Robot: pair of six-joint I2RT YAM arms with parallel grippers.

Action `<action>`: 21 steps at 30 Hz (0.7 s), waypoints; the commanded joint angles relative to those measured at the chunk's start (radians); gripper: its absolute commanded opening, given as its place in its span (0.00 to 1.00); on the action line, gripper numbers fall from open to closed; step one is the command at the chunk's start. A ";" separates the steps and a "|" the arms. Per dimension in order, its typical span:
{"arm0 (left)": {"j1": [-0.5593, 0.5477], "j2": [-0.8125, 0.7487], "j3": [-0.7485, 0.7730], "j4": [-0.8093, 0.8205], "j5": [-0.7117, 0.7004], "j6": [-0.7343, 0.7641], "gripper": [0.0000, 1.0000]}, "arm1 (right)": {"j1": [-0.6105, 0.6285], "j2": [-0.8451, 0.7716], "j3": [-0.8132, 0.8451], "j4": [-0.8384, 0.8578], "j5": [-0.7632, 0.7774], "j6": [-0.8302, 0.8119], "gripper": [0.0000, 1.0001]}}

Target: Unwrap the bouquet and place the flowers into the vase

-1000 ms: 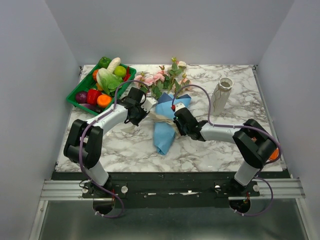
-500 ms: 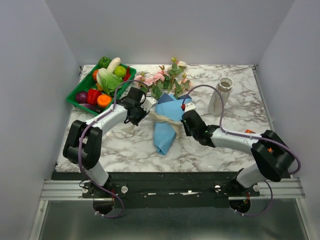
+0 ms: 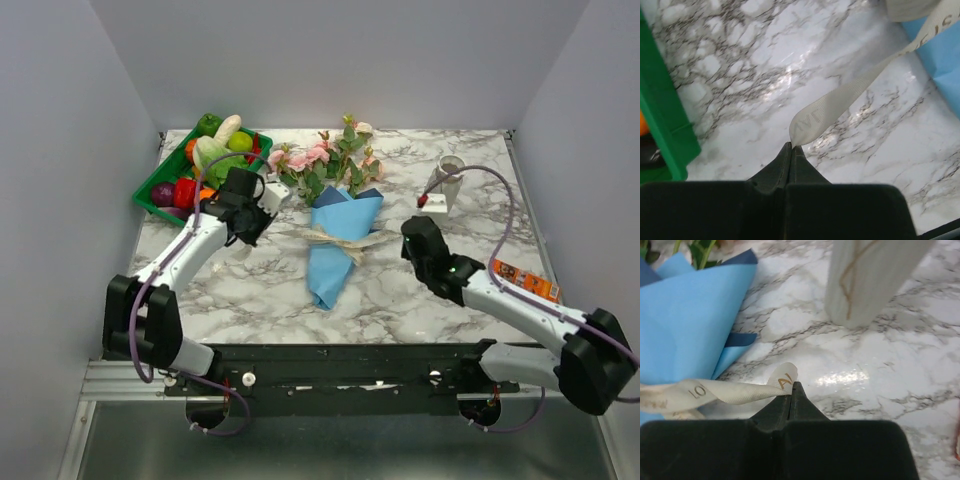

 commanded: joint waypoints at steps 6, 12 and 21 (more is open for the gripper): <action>0.286 -0.226 0.056 -0.168 0.103 0.029 0.00 | -0.166 -0.258 0.035 -0.285 0.122 0.185 0.01; 0.475 -0.271 -0.019 -0.132 -0.022 0.057 0.00 | -0.281 -0.290 0.098 -0.450 0.171 0.254 0.01; 0.622 -0.296 0.019 -0.145 0.047 0.086 0.75 | -0.402 -0.280 0.177 -0.572 0.157 0.276 0.24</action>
